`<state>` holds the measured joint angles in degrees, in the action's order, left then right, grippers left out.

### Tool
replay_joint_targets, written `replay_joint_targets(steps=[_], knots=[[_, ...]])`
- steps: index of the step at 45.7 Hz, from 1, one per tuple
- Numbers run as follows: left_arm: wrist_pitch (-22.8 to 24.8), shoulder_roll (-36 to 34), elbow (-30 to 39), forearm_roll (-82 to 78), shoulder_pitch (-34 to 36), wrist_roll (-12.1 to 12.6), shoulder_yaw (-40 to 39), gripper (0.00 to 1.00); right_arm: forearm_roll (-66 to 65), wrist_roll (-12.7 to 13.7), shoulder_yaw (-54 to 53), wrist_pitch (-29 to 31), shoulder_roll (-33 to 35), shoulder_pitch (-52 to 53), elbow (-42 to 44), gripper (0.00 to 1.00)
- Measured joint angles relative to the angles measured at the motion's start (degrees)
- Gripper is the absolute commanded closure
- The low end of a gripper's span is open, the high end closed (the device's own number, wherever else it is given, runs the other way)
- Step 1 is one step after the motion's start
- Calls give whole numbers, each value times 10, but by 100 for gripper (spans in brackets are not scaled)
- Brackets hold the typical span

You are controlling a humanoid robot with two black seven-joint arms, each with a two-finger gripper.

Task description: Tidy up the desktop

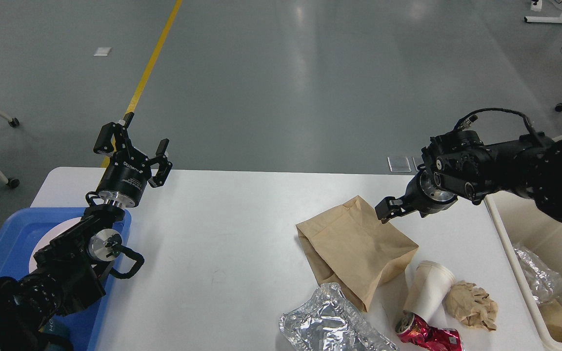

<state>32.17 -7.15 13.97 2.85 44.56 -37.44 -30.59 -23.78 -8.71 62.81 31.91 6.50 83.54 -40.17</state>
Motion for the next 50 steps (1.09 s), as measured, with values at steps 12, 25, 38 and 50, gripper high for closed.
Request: replay_joint_targets(steps=[12, 25, 38, 50], knots=[[0, 0, 0, 0, 0, 0, 0, 3, 0, 1, -1, 0, 4, -2, -1, 4], [0, 0, 0, 0, 0, 0, 0, 3, 0, 1, -5, -4, -1, -33, 14, 4], [0, 0, 0, 0, 0, 0, 0, 3, 1, 1, -38, -2, -2, -66, 51, 4], [0, 0, 0, 0, 0, 0, 0, 4, 0, 0, -39, -2, -2, -92, 83, 4]])
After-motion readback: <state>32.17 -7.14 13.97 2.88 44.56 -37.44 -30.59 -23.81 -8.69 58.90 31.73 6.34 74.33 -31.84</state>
